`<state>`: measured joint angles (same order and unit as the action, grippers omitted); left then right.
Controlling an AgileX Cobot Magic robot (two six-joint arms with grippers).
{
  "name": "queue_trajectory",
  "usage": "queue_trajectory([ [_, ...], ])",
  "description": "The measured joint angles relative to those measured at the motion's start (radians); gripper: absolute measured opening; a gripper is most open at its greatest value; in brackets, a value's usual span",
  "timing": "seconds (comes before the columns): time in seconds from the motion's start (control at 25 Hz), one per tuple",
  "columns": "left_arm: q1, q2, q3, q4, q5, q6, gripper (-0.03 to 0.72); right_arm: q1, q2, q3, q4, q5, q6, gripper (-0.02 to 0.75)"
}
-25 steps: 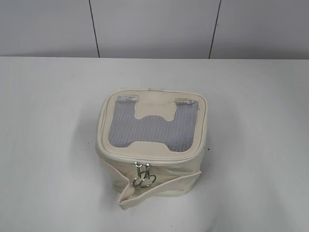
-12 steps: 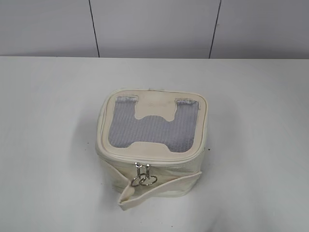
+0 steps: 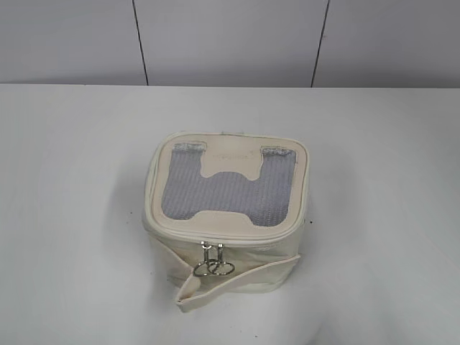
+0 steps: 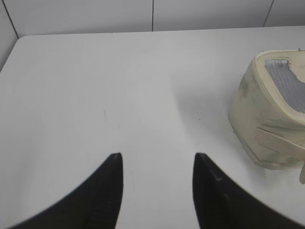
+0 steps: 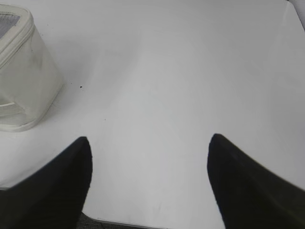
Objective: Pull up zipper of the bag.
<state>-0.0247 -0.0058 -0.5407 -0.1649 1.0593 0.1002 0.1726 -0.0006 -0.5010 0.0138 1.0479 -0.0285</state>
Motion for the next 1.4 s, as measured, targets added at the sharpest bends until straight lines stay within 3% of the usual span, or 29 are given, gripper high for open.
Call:
queue_trajectory([
  [0.52, 0.000, 0.000, 0.000, 0.001, -0.003, 0.000, 0.371, -0.002, 0.000, 0.000, 0.001, 0.000, 0.000, 0.587],
  [0.84, 0.009, 0.000, 0.000, 0.001, -0.004, 0.000, 0.371, -0.101, 0.000, 0.000, 0.002, 0.000, 0.000, 0.587],
  [1.4, 0.011, 0.000, 0.000, 0.001, -0.005, 0.000, 0.371, -0.111, -0.005, 0.001, 0.002, 0.000, 0.000, 0.587],
])
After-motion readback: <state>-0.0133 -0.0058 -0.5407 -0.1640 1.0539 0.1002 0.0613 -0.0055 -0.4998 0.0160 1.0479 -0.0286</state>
